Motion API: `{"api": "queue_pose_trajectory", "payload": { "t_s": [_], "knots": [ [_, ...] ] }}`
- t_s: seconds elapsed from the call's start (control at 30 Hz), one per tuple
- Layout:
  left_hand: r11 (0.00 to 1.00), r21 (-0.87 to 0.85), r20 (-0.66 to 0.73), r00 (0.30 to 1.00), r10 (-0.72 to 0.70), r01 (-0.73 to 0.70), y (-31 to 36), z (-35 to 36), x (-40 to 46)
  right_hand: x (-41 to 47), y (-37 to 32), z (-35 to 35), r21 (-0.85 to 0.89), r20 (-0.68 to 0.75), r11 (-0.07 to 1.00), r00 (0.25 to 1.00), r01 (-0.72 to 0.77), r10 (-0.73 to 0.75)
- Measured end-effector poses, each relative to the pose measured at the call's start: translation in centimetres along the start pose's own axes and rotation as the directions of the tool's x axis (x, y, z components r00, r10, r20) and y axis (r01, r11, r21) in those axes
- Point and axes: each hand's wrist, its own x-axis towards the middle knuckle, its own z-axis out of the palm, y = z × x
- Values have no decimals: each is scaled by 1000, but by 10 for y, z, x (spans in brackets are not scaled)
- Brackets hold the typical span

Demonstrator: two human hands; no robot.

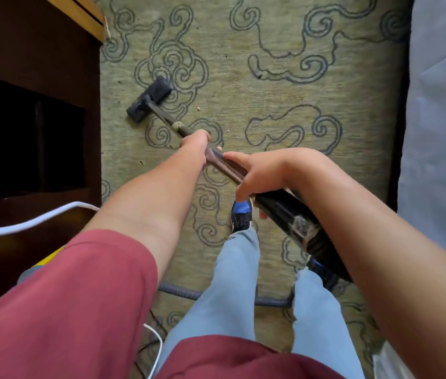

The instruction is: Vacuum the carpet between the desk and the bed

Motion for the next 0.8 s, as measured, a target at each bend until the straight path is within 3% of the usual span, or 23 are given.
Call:
{"api": "queue_pose_trajectory", "payload": {
  "t_s": [0.1, 0.3, 0.43, 0.5, 0.63, 0.8],
  "knots": [
    [1000, -16, 14, 1000, -6, 6, 23, -16, 21, 27, -29, -7, -99, -51, 995, 999, 9, -14],
    [1000, 21, 20, 1000, 7, -7, 77, -47, 62, 57, -92, -24, -6, -96, 1000, 995, -19, 18],
    [998, 69, 4, 1000, 8, -8, 99, -76, 97, 88, -132, -11, -173, -265, 984, 960, 42, -87],
    [999, 11, 62, 997, -37, 37, 101, -84, 104, 96, -141, -9, -257, -262, 965, 958, 51, -120],
    [983, -130, 225, 969, -101, 133, 94, -78, 88, 87, -134, -3, -343, -262, 939, 962, -20, -75],
    [972, -163, 277, 953, -123, 172, 72, -54, 51, 48, -109, -2, -453, -295, 887, 954, -87, -57]
  ]
}}
